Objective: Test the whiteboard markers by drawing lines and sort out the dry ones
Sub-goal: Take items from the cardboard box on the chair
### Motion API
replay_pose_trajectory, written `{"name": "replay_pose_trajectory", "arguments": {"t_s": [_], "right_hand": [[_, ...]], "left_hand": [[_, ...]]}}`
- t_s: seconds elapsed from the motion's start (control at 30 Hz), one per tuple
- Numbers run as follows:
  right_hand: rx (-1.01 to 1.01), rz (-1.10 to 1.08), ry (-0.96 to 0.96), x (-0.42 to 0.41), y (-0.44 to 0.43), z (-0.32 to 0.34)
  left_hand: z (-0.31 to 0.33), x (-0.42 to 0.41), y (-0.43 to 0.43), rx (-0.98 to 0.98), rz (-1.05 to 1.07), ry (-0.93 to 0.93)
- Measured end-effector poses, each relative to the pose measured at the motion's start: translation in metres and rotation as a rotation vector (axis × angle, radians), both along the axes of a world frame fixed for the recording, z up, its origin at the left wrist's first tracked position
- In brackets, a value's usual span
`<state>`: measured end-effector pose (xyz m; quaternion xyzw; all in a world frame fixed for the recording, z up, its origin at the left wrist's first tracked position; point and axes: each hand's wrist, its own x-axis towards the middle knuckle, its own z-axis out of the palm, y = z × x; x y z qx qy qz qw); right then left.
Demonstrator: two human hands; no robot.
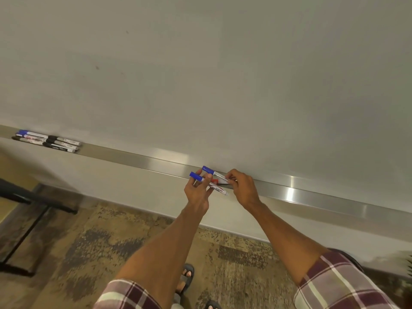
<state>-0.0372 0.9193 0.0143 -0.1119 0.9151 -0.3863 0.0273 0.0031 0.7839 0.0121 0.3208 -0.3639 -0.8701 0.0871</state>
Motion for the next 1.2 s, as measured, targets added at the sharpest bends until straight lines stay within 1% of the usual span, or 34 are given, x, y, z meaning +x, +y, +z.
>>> {"name": "replay_pose_trajectory", "arguments": {"t_s": [0.1, 0.2, 0.27, 0.33, 0.4, 0.43, 0.5, 0.6, 0.7, 0.77, 0.87, 1.0, 1.2], "right_hand": [[-0.043, 0.046, -0.040, 0.003, -0.009, 0.001], [-0.050, 0.143, -0.050, 0.004, -0.015, 0.003], [-0.034, 0.199, -0.056, 0.002, -0.015, 0.005], [0.059, 0.172, -0.040, -0.002, -0.013, 0.005], [0.224, 0.092, 0.054, -0.009, -0.008, 0.000], [0.314, 0.078, 0.095, -0.011, -0.007, -0.002], [0.448, 0.093, 0.116, -0.014, -0.003, -0.008], [0.524, 0.100, 0.118, -0.013, -0.001, -0.013], [0.519, 0.095, 0.169, -0.010, -0.005, -0.016], [0.498, 0.082, 0.151, -0.009, -0.009, -0.014], [0.385, 0.077, 0.101, -0.012, -0.019, -0.009], [0.229, 0.147, 0.029, -0.006, -0.038, 0.004], [0.167, 0.262, -0.039, 0.013, -0.075, 0.025]], "left_hand": [[0.001, -0.001, -0.002, 0.001, -0.015, -0.018], [-0.002, -0.002, -0.006, -0.048, -0.061, -0.043], [-0.003, -0.004, -0.011, -0.048, -0.084, -0.047], [-0.004, -0.005, -0.017, -0.029, -0.091, -0.055], [-0.005, -0.005, -0.023, -0.014, -0.073, -0.072], [-0.006, -0.006, -0.026, -0.006, -0.066, -0.076], [-0.007, -0.005, -0.031, 0.003, -0.069, -0.079], [-0.007, -0.003, -0.036, 0.011, -0.083, -0.067], [-0.008, -0.003, -0.040, 0.019, -0.080, -0.063], [-0.009, -0.001, -0.042, 0.026, -0.068, -0.077], [-0.008, 0.002, -0.043, 0.025, -0.052, -0.090], [-0.002, 0.010, -0.044, 0.015, -0.023, -0.093], [0.012, 0.027, -0.047, -0.018, 0.037, -0.074]]}}
